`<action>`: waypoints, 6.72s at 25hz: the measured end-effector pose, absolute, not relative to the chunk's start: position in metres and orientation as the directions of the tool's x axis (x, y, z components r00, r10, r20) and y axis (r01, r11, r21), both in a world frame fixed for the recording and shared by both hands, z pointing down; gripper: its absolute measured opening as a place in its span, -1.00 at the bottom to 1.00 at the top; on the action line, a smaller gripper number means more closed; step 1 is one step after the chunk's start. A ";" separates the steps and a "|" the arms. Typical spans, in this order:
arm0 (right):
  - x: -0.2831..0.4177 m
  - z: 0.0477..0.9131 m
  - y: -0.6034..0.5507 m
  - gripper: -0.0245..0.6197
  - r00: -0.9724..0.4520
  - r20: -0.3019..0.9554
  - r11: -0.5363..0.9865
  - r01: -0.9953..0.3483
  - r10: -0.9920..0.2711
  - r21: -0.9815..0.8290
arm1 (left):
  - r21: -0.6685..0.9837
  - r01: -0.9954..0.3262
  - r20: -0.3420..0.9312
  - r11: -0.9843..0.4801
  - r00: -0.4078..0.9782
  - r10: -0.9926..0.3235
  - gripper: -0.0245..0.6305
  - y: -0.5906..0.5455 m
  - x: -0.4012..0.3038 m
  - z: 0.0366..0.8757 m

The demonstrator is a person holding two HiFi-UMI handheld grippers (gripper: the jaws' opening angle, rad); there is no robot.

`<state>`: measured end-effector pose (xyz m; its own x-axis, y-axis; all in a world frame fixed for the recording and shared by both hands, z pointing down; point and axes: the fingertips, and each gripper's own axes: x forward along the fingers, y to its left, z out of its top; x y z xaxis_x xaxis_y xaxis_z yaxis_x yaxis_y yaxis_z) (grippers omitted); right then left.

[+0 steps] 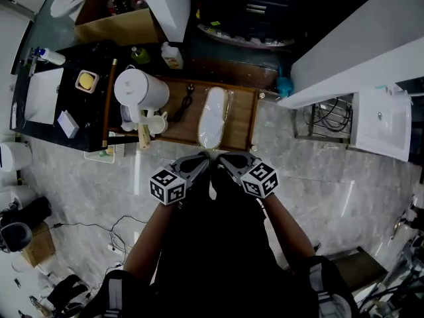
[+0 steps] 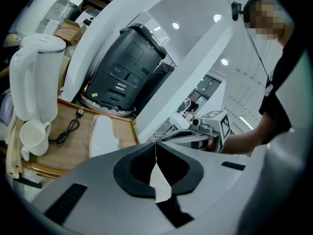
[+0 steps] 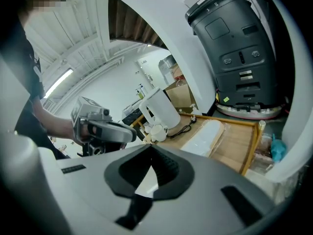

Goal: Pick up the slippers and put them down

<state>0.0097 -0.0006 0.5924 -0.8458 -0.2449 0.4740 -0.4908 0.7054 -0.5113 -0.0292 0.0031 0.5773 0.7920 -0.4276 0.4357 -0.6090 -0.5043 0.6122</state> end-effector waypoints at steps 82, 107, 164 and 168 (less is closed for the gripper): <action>0.001 0.784 -0.087 -0.35 -0.753 0.625 0.175 -0.657 -0.208 -0.733 | 0.746 -0.597 0.598 -0.294 0.795 -0.098 -0.25 -0.088 -0.059 0.786; -0.003 0.699 -0.070 -0.35 -0.817 0.485 0.292 -0.568 -0.312 -0.770 | 0.785 -0.526 0.456 -0.328 0.848 -0.270 -0.25 -0.063 -0.068 0.703; 0.034 0.510 -0.021 -0.41 -0.856 0.244 0.567 -0.490 -0.455 -0.662 | 0.637 -0.540 0.212 -0.551 0.809 -0.549 -0.39 -0.019 -0.036 0.511; 0.033 0.507 -0.020 -0.41 -0.860 0.236 0.571 -0.482 -0.452 -0.664 | 0.625 -0.549 0.216 -0.555 0.805 -0.553 -0.39 -0.018 -0.037 0.508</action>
